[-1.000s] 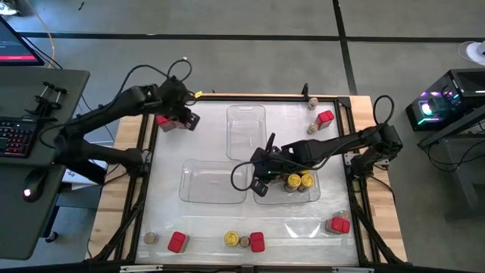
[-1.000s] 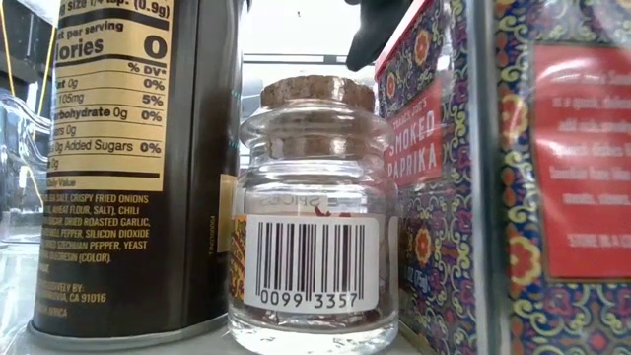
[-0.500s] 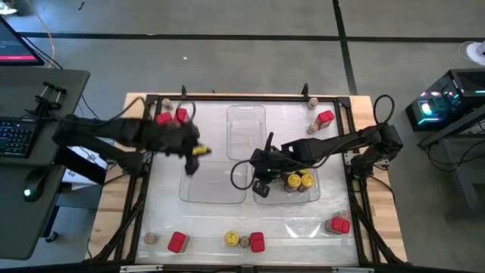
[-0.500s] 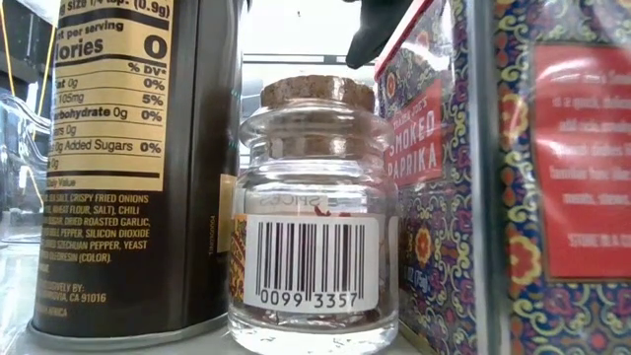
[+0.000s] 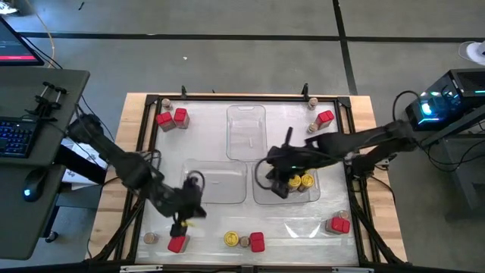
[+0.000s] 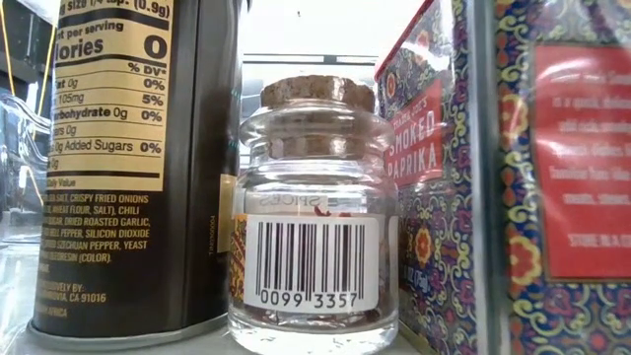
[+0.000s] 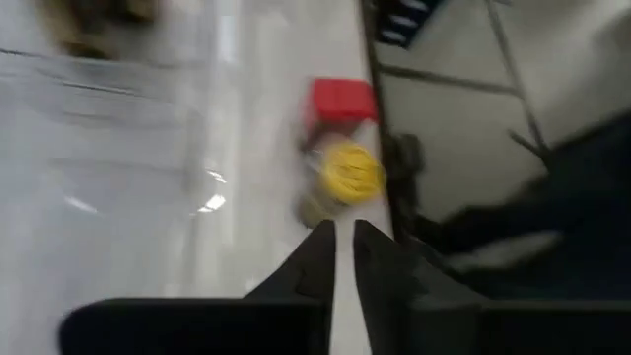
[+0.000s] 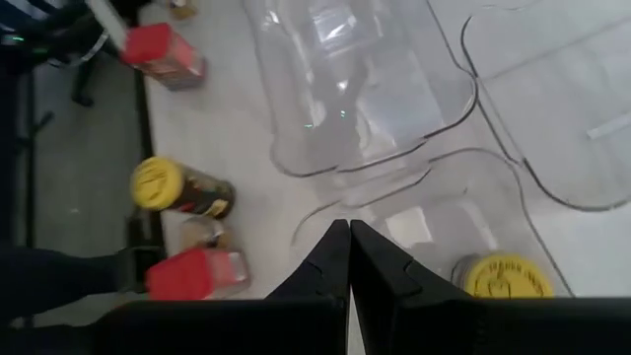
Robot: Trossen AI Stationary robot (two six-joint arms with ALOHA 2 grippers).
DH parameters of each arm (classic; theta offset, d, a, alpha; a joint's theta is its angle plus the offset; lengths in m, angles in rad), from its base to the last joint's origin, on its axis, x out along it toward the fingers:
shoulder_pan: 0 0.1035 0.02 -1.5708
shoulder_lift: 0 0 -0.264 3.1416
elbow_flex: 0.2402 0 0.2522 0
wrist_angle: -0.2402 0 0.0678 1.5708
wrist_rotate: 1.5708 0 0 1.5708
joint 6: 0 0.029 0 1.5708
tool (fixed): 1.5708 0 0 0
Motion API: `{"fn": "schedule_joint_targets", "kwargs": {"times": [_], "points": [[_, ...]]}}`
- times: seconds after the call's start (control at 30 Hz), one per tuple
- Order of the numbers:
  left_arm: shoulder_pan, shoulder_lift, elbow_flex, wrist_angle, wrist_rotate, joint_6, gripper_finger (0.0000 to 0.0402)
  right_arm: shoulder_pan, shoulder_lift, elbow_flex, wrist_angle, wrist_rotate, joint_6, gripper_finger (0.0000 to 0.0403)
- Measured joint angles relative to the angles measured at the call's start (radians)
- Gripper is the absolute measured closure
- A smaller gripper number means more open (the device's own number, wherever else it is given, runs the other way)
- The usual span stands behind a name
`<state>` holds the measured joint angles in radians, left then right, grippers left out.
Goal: Sort spices by type
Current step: Put the yellow seasoning bottle into the bottom right transparent bin
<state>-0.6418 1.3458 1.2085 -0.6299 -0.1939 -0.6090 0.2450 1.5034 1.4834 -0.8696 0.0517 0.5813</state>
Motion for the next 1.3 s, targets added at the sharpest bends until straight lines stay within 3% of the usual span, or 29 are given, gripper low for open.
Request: {"fn": "schedule_joint_targets", "kwargs": {"times": [0.17,0.4,0.57,0.77,1.07,1.3], "points": [[0.027,0.096,0.090,-0.005,0.137,0.053,0.0290,0.038,-0.075,0.000,-0.055,0.062,0.049,0.0403],[0.111,0.236,0.321,-0.094,0.277,0.337,0.0172,0.083,-0.126,0.000,-0.137,0.139,0.094,0.0403],[0.140,0.321,0.453,-0.233,0.336,0.466,0.0121,0.101,-0.131,0.000,-0.189,0.139,0.091,0.0403],[0.112,0.431,0.503,-0.287,0.315,0.533,0.0101,0.110,-0.131,0.000,-0.244,0.139,0.068,0.0403],[0.049,0.588,0.581,-0.281,0.133,0.613,0.0100,0.111,-0.131,0.000,-0.329,0.139,-0.008,0.0403],[0.052,0.642,0.583,-0.269,0.156,0.643,0.0100,0.111,-0.131,0.000,-0.336,0.140,-0.059,0.0403]]}}
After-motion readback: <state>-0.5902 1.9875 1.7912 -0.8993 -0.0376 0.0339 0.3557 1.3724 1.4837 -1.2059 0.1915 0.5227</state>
